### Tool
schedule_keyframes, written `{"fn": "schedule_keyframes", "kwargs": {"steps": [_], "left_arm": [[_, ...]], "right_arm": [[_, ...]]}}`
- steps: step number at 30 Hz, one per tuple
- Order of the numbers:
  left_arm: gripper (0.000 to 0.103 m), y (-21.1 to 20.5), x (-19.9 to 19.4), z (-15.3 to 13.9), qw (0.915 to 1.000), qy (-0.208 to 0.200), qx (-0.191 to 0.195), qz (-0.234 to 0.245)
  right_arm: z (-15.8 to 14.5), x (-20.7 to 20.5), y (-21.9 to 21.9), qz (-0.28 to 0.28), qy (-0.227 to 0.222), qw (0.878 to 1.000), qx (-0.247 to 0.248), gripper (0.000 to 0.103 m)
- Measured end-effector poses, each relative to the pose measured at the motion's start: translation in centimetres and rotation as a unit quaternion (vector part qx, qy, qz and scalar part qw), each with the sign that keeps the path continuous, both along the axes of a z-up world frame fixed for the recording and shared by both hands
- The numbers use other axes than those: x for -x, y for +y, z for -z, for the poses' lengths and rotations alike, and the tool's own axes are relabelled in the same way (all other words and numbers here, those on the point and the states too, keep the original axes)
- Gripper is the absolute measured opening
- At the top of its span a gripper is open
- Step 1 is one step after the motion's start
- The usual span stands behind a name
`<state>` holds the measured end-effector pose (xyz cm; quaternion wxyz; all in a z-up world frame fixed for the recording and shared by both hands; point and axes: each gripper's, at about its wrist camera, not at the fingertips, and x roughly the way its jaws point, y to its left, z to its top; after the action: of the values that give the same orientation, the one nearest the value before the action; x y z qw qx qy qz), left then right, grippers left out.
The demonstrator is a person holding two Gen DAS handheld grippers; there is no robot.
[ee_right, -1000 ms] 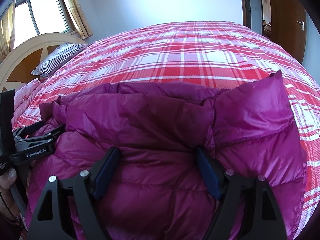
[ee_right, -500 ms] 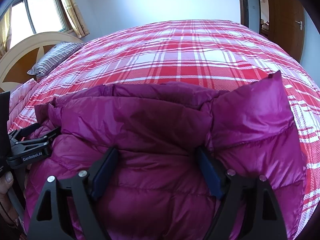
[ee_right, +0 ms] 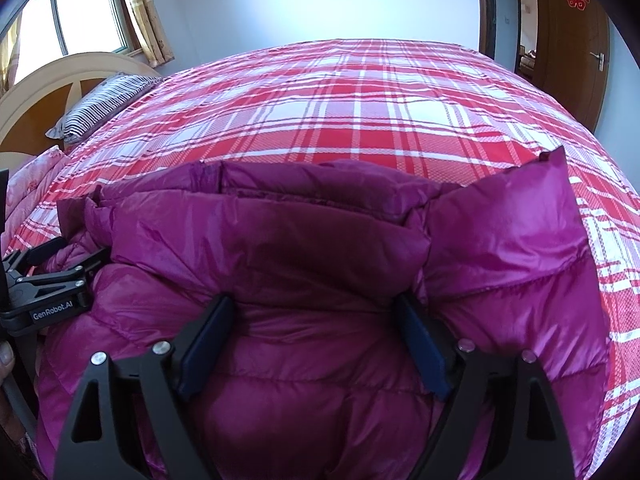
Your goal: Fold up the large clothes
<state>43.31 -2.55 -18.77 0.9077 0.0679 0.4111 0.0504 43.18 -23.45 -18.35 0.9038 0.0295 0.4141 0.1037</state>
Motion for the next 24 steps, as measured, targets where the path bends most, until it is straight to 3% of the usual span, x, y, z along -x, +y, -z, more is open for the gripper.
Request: {"fn": "schedule_keyframes", "kwargs": {"steps": [3,8,11,15,24], "left_arm": [[0.102,-0.5,0.6,-0.9,0.9997,-0.007,-0.022,-0.007],[0.102,-1.4,2.5,-3.4,0.9993,-0.036,-0.003,0.011],[0.102,-3.1,3.0,-4.4,0.9977,-0.053,-0.017,0.039],[0.102,-5.5,2.2,-2.1,0.9952,-0.028,-0.062,0.071],[0.102,-5.0,0.7,0.0,0.9976,-0.014,-0.036,0.057]], "right_arm": [[0.0,0.0,0.1,0.001,-0.001,1.0,0.004,0.086],[0.1,0.0,0.4,0.0,0.0,1.0,0.011,0.088],[0.1,-0.1,0.4,0.0,0.0,1.0,0.013,0.088],[0.1,-0.1,0.4,0.001,-0.001,1.0,0.011,0.088],[-0.3,0.2,0.3,0.001,-0.005,1.0,0.003,0.088]]}}
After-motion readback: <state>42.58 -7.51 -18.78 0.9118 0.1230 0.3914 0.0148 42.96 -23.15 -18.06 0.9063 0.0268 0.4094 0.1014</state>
